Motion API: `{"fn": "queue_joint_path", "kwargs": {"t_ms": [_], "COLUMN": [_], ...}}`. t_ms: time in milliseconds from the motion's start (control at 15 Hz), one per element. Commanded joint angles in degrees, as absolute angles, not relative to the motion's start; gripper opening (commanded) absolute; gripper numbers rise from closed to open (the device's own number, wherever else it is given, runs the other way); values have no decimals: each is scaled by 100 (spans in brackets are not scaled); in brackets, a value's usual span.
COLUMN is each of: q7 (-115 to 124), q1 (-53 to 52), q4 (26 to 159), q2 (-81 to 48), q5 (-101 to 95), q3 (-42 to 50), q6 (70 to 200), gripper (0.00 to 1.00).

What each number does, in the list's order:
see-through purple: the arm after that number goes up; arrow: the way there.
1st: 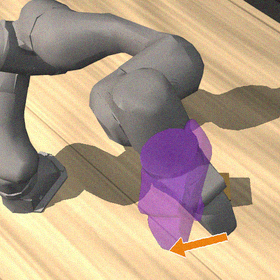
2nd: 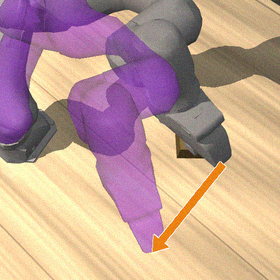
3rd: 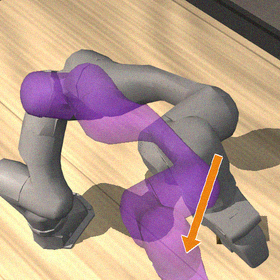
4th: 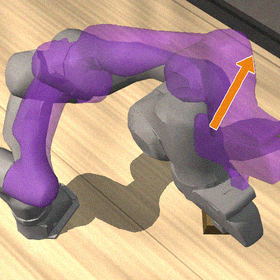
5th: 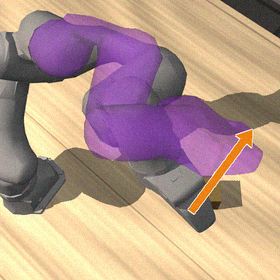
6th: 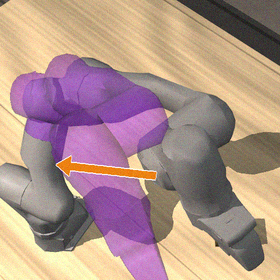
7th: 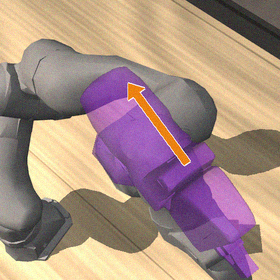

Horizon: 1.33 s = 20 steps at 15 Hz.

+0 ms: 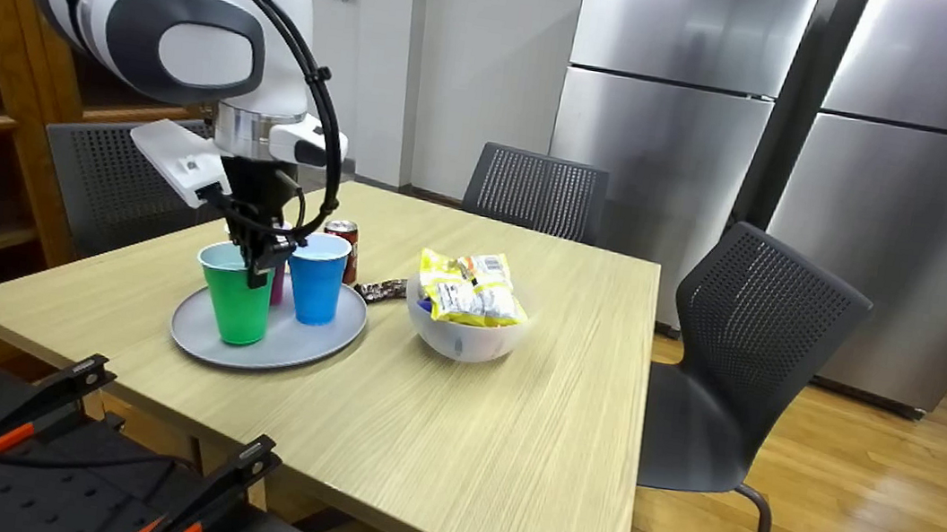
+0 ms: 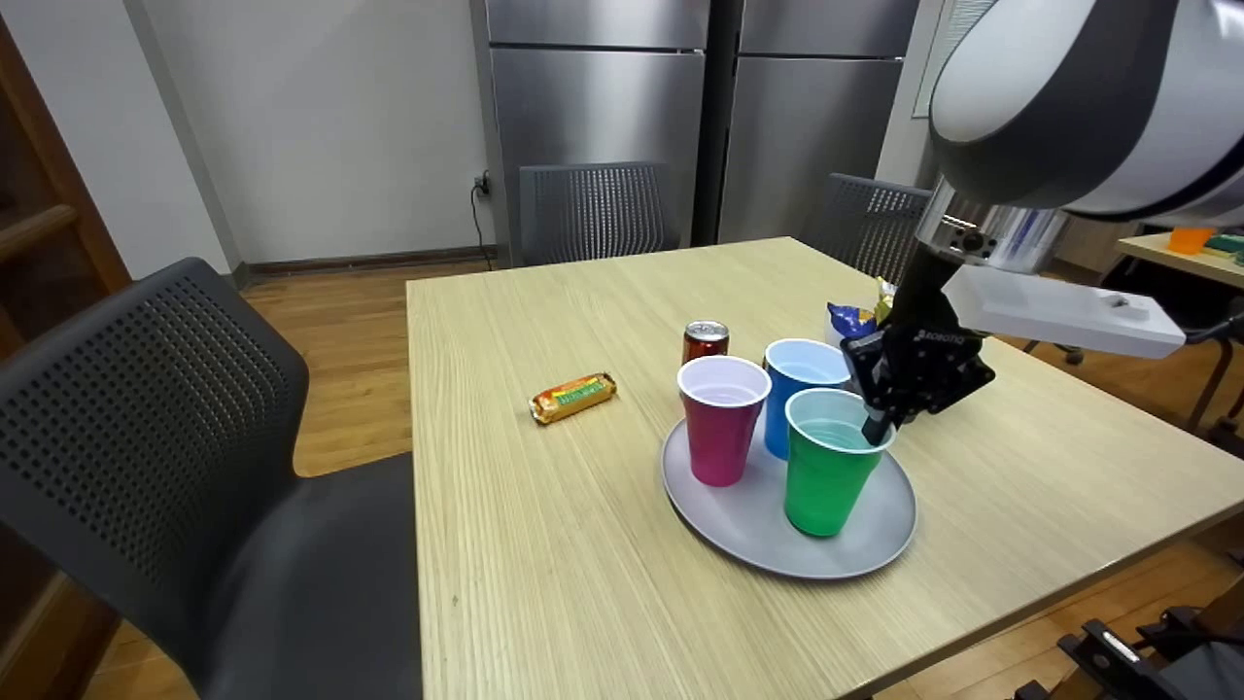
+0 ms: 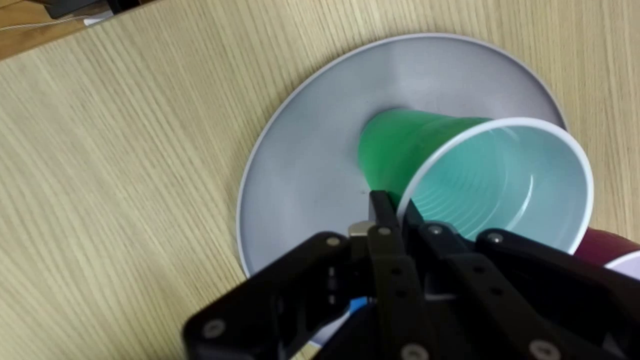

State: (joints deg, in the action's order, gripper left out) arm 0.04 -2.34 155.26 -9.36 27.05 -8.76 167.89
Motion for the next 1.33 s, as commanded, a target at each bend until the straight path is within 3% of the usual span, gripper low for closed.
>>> {"fn": "queue_joint_path", "kwargs": {"t_ms": [0,400,467,600,1133,1267], "q7": [-37,-24,-15,-57,-437,-625], "q1": [-214,-214,-217,-200,-54,-41], "q4": [15448,15446,15465,15529,15845,15943], "q2": [-1053,-1108,-1077,-988,-435,-184], "q5": [2897,2874,2857,2906,3719,4068], "q3": [-966,-952,-943,-976,-1225,-1234], "q6": [16940,16968,16939,16947,17107,17111], "gripper": [1,1,30,36,96,100]}}
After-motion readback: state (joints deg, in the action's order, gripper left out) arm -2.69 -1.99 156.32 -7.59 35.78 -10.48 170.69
